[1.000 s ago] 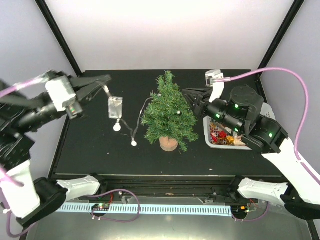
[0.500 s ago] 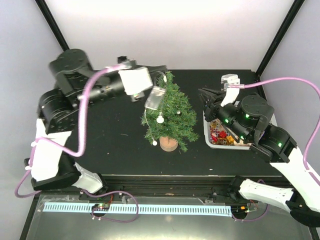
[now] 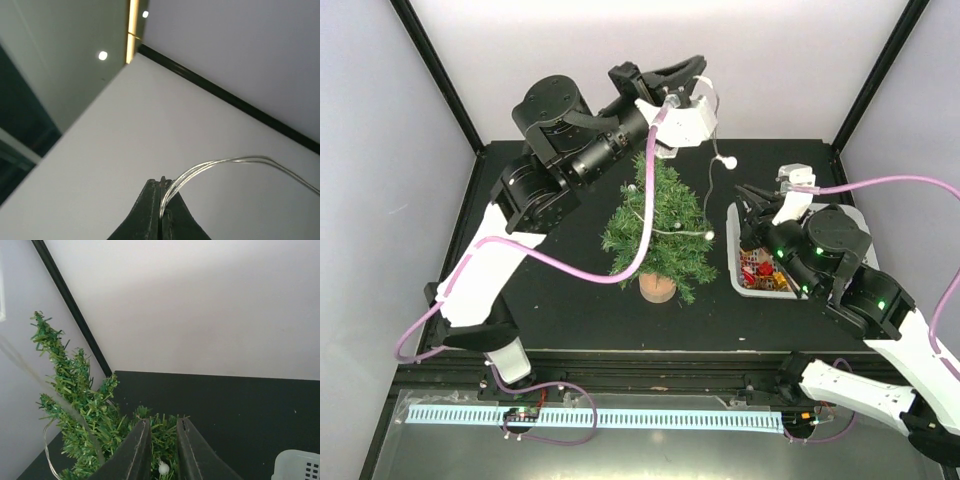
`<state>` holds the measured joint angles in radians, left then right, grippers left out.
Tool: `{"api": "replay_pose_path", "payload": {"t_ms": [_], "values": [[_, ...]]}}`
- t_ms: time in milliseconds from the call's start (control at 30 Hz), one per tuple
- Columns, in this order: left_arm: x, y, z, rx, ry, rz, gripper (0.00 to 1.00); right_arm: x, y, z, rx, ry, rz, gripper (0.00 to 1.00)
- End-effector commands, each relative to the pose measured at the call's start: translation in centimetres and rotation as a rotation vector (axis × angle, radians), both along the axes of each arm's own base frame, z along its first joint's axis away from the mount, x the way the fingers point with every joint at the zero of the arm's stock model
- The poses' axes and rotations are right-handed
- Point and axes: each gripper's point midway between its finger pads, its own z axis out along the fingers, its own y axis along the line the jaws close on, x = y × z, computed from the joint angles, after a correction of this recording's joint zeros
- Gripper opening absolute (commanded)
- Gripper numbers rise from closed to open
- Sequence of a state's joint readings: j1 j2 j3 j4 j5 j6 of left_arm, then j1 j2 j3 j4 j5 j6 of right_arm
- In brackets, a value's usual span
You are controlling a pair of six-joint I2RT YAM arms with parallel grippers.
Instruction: Decorate the small christmas tree
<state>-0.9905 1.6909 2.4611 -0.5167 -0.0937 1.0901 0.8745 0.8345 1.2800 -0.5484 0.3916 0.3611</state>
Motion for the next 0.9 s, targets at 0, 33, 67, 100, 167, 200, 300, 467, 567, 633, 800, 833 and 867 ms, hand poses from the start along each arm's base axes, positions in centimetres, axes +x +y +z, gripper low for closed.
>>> {"api": "replay_pose_path", "payload": {"t_ms": [0, 33, 67, 100, 167, 200, 300, 467, 567, 633, 800, 833, 867], "values": [[-0.8, 2.4, 6.5, -0.154, -0.232, 0.104, 0.01, 0.3, -0.6, 0.2, 0.015, -0.025, -0.042, 0.18], [-0.7, 2.2, 6.7, -0.153, -0.257, 0.111, 0.02, 0.4, -0.5, 0.1, 0.013, -0.024, -0.039, 0.18], [-0.6, 1.9, 6.9, -0.154, -0.288, 0.121, 0.01, 0.4, -0.4, -0.1, 0.013, -0.021, -0.038, 0.18], [-0.3, 1.6, 6.9, -0.145, -0.316, 0.138, 0.01, 0.4, -0.4, -0.3, 0.012, -0.018, -0.039, 0.18], [0.3, 0.8, 6.9, -0.138, -0.360, 0.161, 0.02, 0.5, -0.2, -0.6, 0.012, -0.014, -0.033, 0.18], [0.4, 0.5, 7.0, -0.137, -0.378, 0.165, 0.02, 0.5, -0.1, -0.7, 0.012, -0.012, -0.031, 0.18], [0.7, 0.1, 7.4, -0.133, -0.442, 0.181, 0.01, 0.5, -0.1, -1.2, 0.012, -0.005, -0.028, 0.18], [2.0, -0.2, 7.4, -0.108, -0.509, 0.214, 0.01, 0.4, 0.0, -2.0, 0.012, 0.004, -0.022, 0.18], [3.2, 0.2, 7.3, -0.105, -0.526, 0.238, 0.02, 0.3, 0.0, -2.2, 0.009, 0.006, -0.021, 0.18], [4.0, 0.7, 7.2, -0.100, -0.532, 0.254, 0.02, 0.4, 0.0, -2.4, 0.009, 0.007, -0.022, 0.18], [6.4, 2.1, 7.0, -0.093, -0.532, 0.302, 0.02, 0.4, 0.3, -3.0, 0.004, 0.016, -0.013, 0.18], [7.0, 2.4, 6.9, -0.089, -0.532, 0.313, 0.01, 0.4, 0.4, -3.1, 0.003, 0.018, -0.011, 0.18], [7.5, 2.7, 6.8, -0.087, -0.528, 0.320, 0.02, 0.5, 0.4, -3.2, 0.002, 0.021, -0.012, 0.18]]}}
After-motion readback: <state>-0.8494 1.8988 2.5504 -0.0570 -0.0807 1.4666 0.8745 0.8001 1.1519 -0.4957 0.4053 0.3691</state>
